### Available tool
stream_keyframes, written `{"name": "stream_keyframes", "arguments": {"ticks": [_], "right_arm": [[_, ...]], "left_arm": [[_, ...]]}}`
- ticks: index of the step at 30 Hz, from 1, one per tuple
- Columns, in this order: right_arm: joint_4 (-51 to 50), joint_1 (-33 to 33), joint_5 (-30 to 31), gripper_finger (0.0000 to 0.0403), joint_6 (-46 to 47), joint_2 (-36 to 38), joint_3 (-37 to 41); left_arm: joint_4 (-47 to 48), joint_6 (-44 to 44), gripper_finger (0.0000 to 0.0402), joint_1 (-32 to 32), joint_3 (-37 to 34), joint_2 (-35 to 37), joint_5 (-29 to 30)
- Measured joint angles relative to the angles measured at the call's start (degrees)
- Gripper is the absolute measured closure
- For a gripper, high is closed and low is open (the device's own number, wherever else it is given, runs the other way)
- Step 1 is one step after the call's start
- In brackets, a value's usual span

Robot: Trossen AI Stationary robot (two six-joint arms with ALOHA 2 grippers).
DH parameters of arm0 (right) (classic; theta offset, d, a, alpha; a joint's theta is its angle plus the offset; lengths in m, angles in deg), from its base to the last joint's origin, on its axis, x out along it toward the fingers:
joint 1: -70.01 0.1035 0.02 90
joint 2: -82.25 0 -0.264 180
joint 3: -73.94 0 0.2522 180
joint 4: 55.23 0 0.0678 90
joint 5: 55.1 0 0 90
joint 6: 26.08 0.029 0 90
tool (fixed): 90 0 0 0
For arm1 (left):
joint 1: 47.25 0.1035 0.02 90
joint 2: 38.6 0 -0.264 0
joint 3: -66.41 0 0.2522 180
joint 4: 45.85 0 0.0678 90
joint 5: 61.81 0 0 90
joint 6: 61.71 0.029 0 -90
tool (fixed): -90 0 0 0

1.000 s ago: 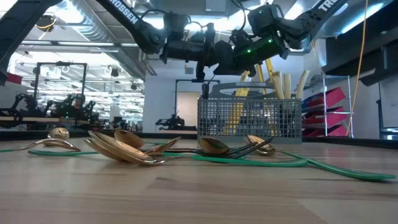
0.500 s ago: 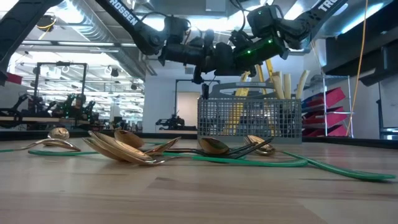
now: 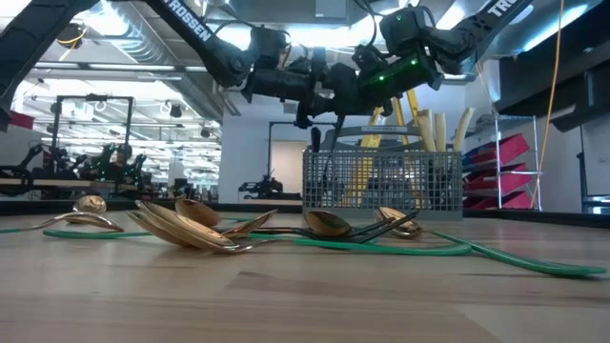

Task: Sort silverware
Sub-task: Put the black fork into the gray organizer

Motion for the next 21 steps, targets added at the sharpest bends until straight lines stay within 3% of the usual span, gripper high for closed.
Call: {"name": "stream_keyframes", "arguments": {"ticks": [11, 16, 21], "right_arm": [[0.27, 0.02, -0.94, 0.0264, -1.75, 2.65, 0.15], [-3.08, 0.04, -0.96, 0.0264, -4.11, 8.1, 0.15], [-9.51, 0.04, -3.32, 0.0265, -3.23, 13.97, 0.13]], "left_arm": [[0.72, 3.13, 0.0194, 4.84, 0.0, 10.98, -1.97], [10.8, 10.61, 0.0194, 3.82, 0.02, 18.81, -6.1], [20.09, 21.0, 0.0194, -1.01, -4.84, 26.66, -0.35]]}}
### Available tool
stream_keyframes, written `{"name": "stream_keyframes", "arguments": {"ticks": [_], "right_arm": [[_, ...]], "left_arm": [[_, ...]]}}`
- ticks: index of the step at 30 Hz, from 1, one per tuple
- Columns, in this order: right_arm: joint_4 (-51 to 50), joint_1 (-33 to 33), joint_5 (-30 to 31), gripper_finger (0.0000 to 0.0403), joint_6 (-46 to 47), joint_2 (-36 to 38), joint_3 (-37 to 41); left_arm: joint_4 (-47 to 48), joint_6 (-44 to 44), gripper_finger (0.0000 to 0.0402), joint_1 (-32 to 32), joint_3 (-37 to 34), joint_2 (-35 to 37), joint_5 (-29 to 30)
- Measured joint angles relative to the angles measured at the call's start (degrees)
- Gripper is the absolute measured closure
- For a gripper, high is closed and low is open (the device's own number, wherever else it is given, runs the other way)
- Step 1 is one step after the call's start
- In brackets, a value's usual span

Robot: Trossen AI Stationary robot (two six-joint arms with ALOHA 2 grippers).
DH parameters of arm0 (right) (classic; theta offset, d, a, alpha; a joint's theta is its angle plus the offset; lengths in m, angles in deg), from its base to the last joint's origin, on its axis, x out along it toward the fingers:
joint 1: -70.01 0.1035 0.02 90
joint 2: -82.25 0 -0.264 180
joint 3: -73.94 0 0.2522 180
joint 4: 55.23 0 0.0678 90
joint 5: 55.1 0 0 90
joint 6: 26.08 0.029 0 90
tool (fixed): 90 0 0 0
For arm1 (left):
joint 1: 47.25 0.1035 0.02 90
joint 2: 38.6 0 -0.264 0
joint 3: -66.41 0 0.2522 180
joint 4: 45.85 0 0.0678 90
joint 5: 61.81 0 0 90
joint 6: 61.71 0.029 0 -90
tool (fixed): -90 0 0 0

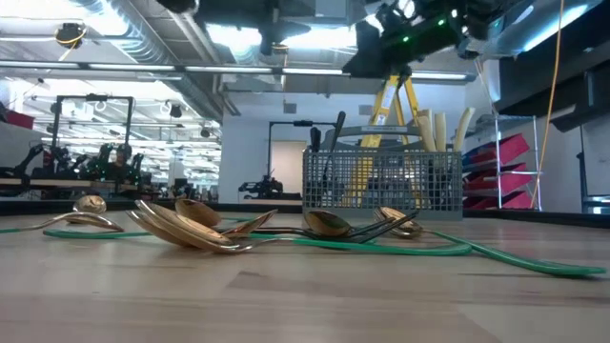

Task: Sort silverware
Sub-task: Put the black fork into the gray organizer

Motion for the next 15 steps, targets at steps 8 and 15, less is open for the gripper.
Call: {"name": "stream_keyframes", "arguments": {"ticks": [8, 15], "right_arm": [[-6.42, -4.5, -12.66, 0.0265, 6.14, 0.27, 2.35], [2.66, -5.5, -18.99, 0.0265, 6.61, -0.36, 7.03]], "left_arm": [[-11.59, -0.25, 0.0194, -5.64, -19.7, 9.41, 4.49], [-28.98, -6.71, 0.0194, -9.1, -36.91, 10.86, 7.23]]}}
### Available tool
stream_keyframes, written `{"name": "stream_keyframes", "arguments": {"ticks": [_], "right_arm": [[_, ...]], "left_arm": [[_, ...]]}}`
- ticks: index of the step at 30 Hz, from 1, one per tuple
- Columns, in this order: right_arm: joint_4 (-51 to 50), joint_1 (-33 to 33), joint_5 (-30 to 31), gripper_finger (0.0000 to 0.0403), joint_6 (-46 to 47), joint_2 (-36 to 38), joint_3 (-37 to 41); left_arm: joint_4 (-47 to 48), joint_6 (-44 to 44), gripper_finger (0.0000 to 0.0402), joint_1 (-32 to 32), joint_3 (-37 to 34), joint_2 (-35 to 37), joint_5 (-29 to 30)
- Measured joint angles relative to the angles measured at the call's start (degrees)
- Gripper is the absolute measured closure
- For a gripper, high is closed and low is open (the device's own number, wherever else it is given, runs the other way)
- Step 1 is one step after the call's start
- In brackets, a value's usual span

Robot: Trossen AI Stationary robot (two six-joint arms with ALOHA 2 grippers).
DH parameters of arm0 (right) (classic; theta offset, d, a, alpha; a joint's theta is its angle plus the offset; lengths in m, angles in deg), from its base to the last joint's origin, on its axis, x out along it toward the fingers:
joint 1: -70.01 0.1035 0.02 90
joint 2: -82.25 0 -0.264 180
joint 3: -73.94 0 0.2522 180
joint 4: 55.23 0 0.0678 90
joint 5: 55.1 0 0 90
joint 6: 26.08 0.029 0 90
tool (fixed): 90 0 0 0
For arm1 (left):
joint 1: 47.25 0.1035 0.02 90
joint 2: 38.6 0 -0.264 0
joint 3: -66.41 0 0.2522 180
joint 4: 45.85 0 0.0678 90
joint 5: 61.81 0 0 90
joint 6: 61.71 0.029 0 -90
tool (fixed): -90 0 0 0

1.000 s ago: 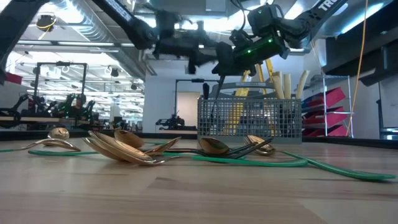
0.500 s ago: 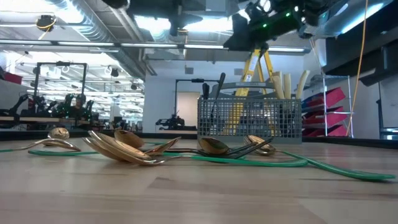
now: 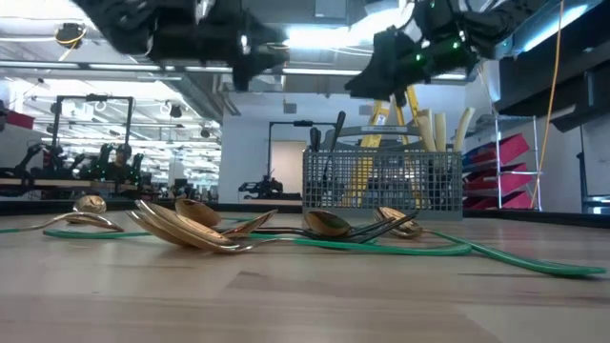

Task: Sort silverware
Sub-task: Put the black fork into the gray organizer

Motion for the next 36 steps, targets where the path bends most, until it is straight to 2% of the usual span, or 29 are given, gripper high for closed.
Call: {"name": "stream_keyframes", "arguments": {"ticks": [5, 9, 15, 23, 27, 30, 33, 36], "right_arm": [[2.26, -0.15, 0.49, 0.0265, 0.0, -2.82, 0.27], [4.2, -0.16, 0.6, 0.0265, 0.09, -6.06, 0.23], [6.86, -0.14, 3.15, 0.0265, 0.09, -9.6, -0.72], [7.61, -1.02, 5.57, 0.0265, -0.13, -9.88, -0.72], [7.42, -0.88, 9.18, 0.0265, 0.96, -9.86, -0.72], [4.84, -0.79, 14.16, 0.0266, 0.21, -9.86, -1.28], [-1.88, 0.44, 17.96, 0.0288, -3.44, -10.17, -3.42], [-1.62, 3.68, 23.73, 0.035, -10.76, -10.24, -5.37]], "left_arm": [[-1.61, 0.62, 0.0194, -3.73, -6.44, -0.23, 8.45], [-1.92, 1.03, 0.0194, -6.15, -8.28, -0.23, 11.6], [-4.16, 1.42, 0.0194, -7.52, -8.47, -0.23, 11.87], [-4.53, 2.23, 0.0194, -7.51, -8.45, -0.2, 12.11], [-4.32, 2.21, 0.0194, -7.51, -8.46, -0.23, 12.26], [-4.31, 2.23, 0.0194, -7.51, -8.45, -0.21, 12.26], [-4.29, 2.23, 0.0194, -7.51, -8.45, -0.23, 12.28], [-4.29, 2.43, 0.0194, -7.49, -8.45, -0.23, 12.4]]}}
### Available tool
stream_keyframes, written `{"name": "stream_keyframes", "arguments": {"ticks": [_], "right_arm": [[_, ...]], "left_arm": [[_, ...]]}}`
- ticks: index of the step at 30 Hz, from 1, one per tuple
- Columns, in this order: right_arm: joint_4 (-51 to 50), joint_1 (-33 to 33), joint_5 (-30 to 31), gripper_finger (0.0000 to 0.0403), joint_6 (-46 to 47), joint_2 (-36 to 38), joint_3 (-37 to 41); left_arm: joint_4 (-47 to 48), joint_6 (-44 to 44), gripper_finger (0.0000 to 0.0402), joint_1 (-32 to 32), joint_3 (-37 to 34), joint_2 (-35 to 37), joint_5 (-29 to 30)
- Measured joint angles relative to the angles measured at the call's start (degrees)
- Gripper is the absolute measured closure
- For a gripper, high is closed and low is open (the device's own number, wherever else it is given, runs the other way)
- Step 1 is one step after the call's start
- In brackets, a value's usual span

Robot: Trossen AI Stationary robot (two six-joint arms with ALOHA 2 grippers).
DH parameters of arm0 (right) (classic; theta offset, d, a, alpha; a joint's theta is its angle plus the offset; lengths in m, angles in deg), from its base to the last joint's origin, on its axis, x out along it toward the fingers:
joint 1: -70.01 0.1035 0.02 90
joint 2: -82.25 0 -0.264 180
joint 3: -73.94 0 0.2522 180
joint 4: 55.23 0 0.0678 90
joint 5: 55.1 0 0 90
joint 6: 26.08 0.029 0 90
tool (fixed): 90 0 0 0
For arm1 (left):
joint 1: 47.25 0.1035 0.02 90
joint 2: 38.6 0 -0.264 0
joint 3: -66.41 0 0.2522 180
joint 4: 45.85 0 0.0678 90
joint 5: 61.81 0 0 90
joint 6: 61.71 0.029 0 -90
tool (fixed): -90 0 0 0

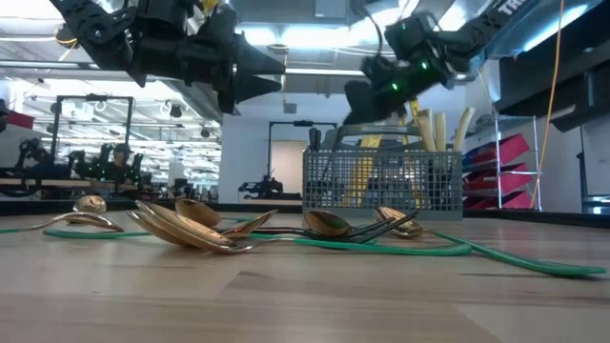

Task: Sort silverware
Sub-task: Put the black fork into the gray organizer

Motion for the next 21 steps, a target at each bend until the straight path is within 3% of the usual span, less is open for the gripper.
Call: {"name": "stream_keyframes", "arguments": {"ticks": [3, 7, 13, 21], "right_arm": [[-2.88, 1.09, 3.46, 0.0392, -4.88, -0.51, -2.69], [-12.56, 0.12, 9.36, 0.0393, -5.07, -2.29, -7.42], [-17.9, 0.38, 8.67, 0.0402, -7.87, -6.3, -13.14], [-28.64, 0.37, 14.22, 0.0403, -10.5, -12.25, -21.33]], "left_arm": [[-0.02, -0.01, 0.0194, 0.0, 0.0, 0.0, 0.19], [0.21, -0.09, 0.0194, -0.02, 0.0, 0.0, 0.21], [0.12, 0.09, 0.0194, -0.02, 0.01, 0.0, 0.46], [0.46, 0.21, 0.0194, -0.02, 0.02, 0.0, 0.43]]}}
